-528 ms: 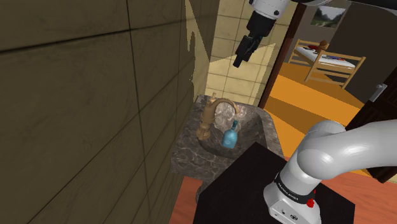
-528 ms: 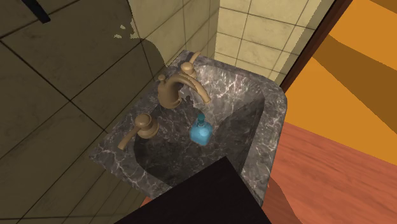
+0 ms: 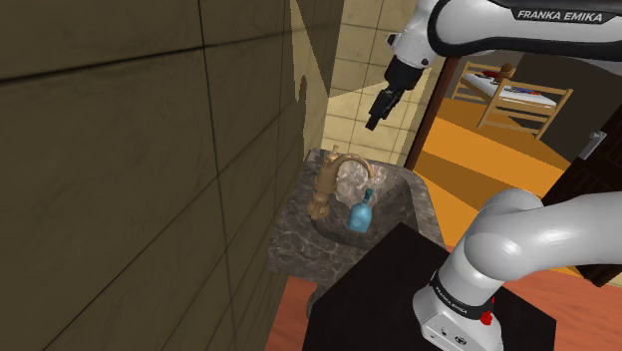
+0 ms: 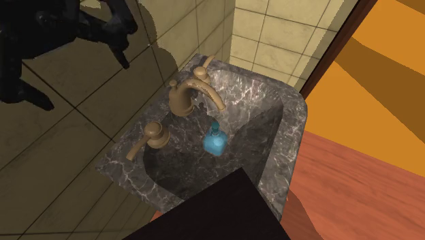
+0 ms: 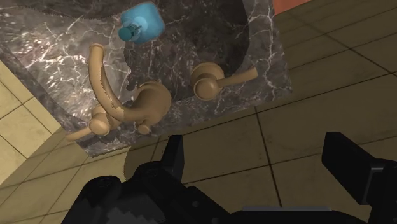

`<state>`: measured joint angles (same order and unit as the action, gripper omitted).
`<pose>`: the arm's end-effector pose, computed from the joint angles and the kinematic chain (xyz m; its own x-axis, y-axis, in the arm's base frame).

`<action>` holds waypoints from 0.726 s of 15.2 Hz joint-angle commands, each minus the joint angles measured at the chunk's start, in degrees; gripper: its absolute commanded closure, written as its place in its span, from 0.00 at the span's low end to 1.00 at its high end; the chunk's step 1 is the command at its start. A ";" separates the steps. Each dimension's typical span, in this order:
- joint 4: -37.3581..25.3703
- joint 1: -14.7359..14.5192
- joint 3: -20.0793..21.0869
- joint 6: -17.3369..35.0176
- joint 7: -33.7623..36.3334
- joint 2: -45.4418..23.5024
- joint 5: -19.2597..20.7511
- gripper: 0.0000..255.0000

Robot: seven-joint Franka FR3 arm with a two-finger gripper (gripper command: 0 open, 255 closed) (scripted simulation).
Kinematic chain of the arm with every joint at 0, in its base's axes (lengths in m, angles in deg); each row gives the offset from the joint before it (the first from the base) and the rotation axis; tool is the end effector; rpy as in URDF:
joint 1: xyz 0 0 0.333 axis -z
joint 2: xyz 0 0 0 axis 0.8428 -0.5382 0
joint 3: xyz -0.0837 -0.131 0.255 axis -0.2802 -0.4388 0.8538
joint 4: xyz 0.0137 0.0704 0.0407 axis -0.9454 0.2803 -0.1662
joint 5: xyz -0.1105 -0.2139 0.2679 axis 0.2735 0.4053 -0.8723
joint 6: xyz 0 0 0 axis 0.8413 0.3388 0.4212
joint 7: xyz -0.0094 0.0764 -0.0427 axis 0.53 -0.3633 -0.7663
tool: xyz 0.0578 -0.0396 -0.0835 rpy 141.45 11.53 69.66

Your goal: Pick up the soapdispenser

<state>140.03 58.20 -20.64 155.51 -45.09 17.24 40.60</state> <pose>0.2964 -0.0184 0.5671 0.9503 0.2093 0.2306 0.2036 -0.9778 0.0488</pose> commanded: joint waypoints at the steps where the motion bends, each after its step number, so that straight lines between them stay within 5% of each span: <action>1: 3.32 0.45 -1.30 3.59 -1.52 -0.03 0.84 0.00; 11: 16.24 3.73 -9.53 23.65 -9.92 -6.23 5.69 0.00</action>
<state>155.50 61.53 -29.22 177.32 -53.99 11.82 45.77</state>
